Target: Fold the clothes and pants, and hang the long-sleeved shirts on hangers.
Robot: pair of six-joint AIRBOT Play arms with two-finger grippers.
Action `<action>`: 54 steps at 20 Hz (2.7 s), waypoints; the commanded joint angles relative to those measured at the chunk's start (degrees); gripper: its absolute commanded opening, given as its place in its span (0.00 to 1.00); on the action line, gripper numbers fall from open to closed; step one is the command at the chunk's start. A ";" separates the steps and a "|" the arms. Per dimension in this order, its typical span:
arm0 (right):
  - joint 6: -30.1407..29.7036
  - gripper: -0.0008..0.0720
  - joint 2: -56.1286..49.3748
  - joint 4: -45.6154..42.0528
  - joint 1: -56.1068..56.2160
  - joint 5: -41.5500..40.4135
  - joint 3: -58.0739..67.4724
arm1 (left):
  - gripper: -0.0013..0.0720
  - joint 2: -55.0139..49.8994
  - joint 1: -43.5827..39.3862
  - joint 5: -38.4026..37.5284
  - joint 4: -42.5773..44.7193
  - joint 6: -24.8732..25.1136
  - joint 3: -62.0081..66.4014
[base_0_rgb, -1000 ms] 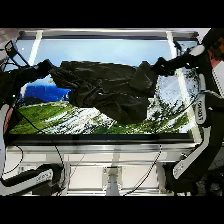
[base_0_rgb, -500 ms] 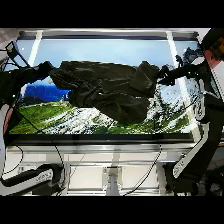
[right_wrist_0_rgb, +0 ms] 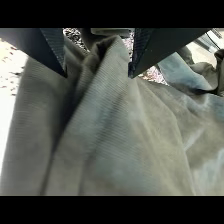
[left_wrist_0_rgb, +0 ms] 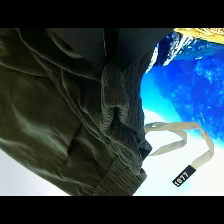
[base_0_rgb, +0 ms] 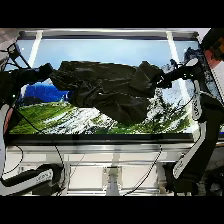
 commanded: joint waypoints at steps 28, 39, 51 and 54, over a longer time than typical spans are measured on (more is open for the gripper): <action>3.30 0.03 4.07 -23.85 -18.05 -14.05 7.34 | 0.06 0.02 0.09 8.09 17.77 -1.97 -10.62; 3.26 0.03 9.79 -22.25 -16.37 -37.73 6.99 | 0.06 0.02 0.02 8.22 17.70 -1.99 -10.62; 11.93 0.03 7.04 -41.48 -22.40 0.48 0.04 | 0.05 0.02 0.52 8.26 19.71 -1.29 -10.62; 11.89 0.03 7.04 -40.98 -23.28 -1.36 0.02 | 0.05 0.02 1.60 8.22 20.48 -1.31 -10.62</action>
